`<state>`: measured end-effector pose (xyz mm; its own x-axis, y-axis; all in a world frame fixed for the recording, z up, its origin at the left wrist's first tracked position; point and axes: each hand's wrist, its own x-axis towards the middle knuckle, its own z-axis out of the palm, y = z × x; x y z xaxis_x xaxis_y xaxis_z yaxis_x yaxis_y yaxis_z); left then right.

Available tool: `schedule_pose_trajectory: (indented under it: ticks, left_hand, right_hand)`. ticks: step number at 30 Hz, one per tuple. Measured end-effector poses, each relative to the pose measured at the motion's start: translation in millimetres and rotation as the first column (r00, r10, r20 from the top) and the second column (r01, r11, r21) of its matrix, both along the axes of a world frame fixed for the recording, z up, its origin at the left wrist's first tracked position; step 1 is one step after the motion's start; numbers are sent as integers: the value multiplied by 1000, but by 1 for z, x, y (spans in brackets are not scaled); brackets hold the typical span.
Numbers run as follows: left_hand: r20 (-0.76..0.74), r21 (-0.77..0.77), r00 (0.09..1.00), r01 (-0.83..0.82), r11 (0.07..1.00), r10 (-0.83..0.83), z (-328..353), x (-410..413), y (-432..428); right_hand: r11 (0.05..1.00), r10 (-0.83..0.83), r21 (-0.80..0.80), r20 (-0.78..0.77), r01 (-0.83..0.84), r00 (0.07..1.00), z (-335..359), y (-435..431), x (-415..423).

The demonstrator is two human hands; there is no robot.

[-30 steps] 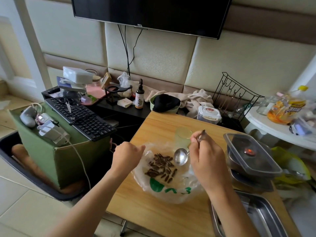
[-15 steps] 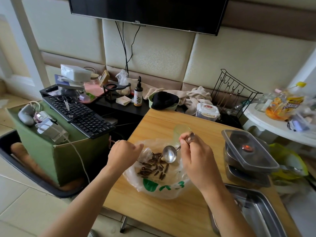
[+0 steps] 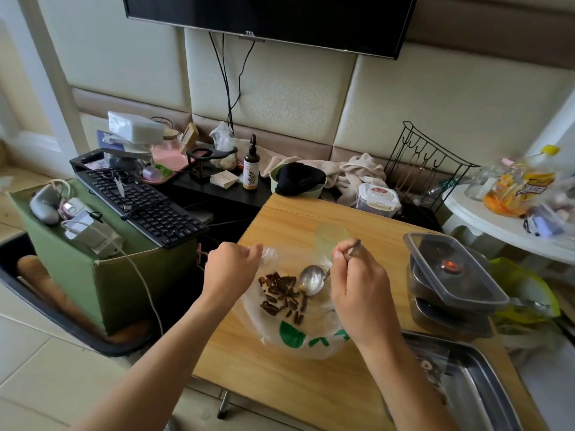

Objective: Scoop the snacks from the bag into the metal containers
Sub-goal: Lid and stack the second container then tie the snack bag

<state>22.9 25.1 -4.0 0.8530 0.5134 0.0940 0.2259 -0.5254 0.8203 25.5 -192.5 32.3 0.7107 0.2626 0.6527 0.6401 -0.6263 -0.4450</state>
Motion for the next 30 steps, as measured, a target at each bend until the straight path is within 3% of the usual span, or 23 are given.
schedule_pose_trajectory:
  ticks: [6,11,15,19,21,23,26,28,30]
  left_hand:
    - [191,-64,981,30,998,-18,15,0,-10]
    - [228,-107,974,19,994,6,21,1,-20]
    - [155,-67,986,-43,997,53,18,4,-15]
    - [-45,-13,993,-106,994,105,10,-1,-7]
    - [-159,-106,981,-131,986,113,4,-5,-1]
    - [-230,-337,973,-115,934,36,5,-11,5]
    - [-241,-496,970,-146,856,26,10,-19,15]
    - [-214,-391,973,-166,905,86,14,-28,19]
    - [-202,-180,965,-206,962,169,18,-44,19]
  right_hand:
    - [994,48,102,-79,-40,996,-12,2,9]
    - [974,23,227,-215,27,976,-19,-4,15]
    - [977,55,211,-180,-16,982,-13,-14,12]
    - [982,112,165,-149,-87,982,-8,-19,10]
    - [984,126,147,-142,-105,982,-8,-19,10]
    - [986,120,134,-135,-102,984,-9,-17,11]
    - [988,96,134,-141,-77,985,-10,-14,13]
    - [989,88,128,-141,-70,986,-9,-13,15]
    - [990,90,120,-145,-73,985,-8,-13,17]
